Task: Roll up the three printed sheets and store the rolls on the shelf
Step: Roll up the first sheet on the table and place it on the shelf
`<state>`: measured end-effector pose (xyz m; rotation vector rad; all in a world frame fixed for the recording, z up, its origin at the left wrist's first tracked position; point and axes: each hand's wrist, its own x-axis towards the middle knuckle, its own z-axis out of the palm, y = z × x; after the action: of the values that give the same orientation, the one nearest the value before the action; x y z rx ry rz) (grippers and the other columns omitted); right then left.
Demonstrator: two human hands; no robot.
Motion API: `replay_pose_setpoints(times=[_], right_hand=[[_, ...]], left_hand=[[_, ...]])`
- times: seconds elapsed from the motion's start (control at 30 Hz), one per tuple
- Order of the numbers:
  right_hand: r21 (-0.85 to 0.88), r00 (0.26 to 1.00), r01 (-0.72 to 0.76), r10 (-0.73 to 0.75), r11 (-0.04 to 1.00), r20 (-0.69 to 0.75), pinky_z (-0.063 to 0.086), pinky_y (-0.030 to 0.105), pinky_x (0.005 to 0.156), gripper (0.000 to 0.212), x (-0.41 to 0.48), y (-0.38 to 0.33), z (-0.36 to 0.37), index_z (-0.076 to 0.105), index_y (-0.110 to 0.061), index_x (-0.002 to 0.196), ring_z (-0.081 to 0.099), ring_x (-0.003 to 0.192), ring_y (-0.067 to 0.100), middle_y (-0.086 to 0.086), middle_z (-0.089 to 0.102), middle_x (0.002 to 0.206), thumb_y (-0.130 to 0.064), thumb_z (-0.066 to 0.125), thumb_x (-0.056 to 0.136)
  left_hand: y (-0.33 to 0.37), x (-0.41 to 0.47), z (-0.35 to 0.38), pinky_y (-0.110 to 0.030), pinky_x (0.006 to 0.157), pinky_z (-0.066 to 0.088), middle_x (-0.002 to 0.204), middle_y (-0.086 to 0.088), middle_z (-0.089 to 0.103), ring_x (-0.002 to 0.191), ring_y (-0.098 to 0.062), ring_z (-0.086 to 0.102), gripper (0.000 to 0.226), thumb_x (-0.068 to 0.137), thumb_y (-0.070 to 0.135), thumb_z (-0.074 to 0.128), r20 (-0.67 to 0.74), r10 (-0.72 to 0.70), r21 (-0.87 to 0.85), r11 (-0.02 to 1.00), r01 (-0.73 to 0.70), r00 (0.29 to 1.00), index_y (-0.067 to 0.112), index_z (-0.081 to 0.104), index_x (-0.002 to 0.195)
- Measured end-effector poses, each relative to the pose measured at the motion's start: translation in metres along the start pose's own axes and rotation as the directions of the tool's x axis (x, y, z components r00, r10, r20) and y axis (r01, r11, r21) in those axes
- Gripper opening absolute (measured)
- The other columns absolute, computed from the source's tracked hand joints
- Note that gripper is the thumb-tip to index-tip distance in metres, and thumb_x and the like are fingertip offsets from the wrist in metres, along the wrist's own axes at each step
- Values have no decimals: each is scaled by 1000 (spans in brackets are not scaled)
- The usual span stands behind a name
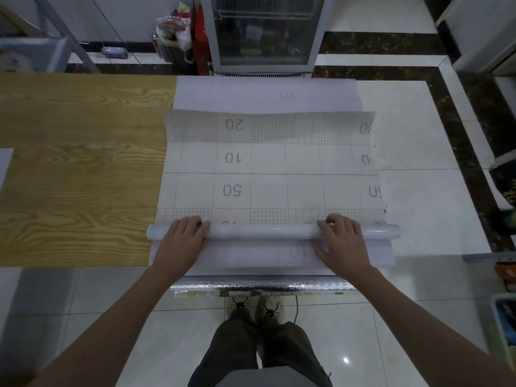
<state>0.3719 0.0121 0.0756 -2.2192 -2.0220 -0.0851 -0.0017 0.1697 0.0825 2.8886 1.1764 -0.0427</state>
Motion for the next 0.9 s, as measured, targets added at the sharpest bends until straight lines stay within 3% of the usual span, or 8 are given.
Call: replay_pose_setpoints(times=[0.17, 0.3, 0.37, 0.43, 0.53, 0.67, 0.8, 0.9], right_hand=[[-18, 998, -57, 57, 998, 29, 43, 43, 90, 48, 6, -12, 1, 61, -14, 117, 58, 95, 32, 10, 61, 106, -36, 78, 78], [-10, 994, -99, 99, 995, 49, 41, 43, 92, 42, 8, -14, 6, 64, -14, 112, 59, 100, 32, 11, 62, 111, -42, 74, 83], [-16, 996, -78, 79, 997, 39, 39, 43, 94, 38, 8, -15, 6, 64, -14, 113, 59, 101, 32, 10, 63, 113, -44, 63, 90], [-19, 998, -45, 46, 999, 47, 39, 42, 94, 43, 7, -16, 4, 63, -14, 118, 60, 102, 29, 6, 64, 114, -47, 50, 93], [15, 996, -57, 56, 998, 63, 39, 41, 96, 48, 5, -18, 3, 60, -17, 123, 61, 104, 26, 2, 66, 115, -48, 58, 87], [31, 997, -72, 72, 997, 22, 39, 41, 91, 38, 5, -20, 5, 62, -17, 111, 59, 97, 30, 6, 62, 110, -38, 74, 83], [32, 998, -66, 66, 997, 9, 36, 41, 94, 40, 5, -23, 5, 61, -16, 119, 58, 100, 28, 5, 62, 112, -42, 59, 88], [31, 995, -95, 94, 995, 39, 34, 39, 94, 44, 9, -25, 7, 61, -21, 117, 59, 99, 27, 2, 64, 107, -47, 70, 83]], left_hand=[[2, 3, -3, -43, 87, 44, 108, -14, 63, 93, -32, 59, 35, 100, 22, 32, 8, 52, 2, 999, -52, 999, 7, 55, 122], [2, 3, -3, -46, 90, 45, 115, -15, 59, 102, -34, 56, 38, 92, 33, 56, 33, 40, -5, 999, -40, 999, 8, 58, 120], [3, 5, -1, -47, 90, 46, 115, -17, 58, 102, -35, 57, 39, 90, 30, 65, 40, 12, -3, 1000, -12, 999, 6, 60, 120], [5, 6, 0, -46, 90, 45, 113, -16, 59, 99, -35, 59, 38, 94, 28, 52, 61, -2, 12, 1000, 1, 998, 5, 58, 123], [7, 7, -1, -46, 93, 44, 115, -15, 61, 101, -34, 58, 41, 96, 28, 42, 82, -8, 23, 1000, 6, 997, 4, 55, 126], [11, 10, -3, -45, 89, 44, 112, -15, 58, 99, -34, 55, 29, 90, 28, 64, 41, -15, 27, 1000, 14, 999, 7, 59, 110], [14, 11, 1, -46, 89, 45, 111, -16, 58, 98, -35, 57, 31, 97, 26, 47, 41, -30, 23, 999, 29, 999, 4, 58, 116], [19, 9, -1, -45, 89, 45, 111, -15, 61, 97, -34, 58, 40, 99, 29, 36, 49, -26, -3, 1000, 26, 998, 4, 57, 122]])
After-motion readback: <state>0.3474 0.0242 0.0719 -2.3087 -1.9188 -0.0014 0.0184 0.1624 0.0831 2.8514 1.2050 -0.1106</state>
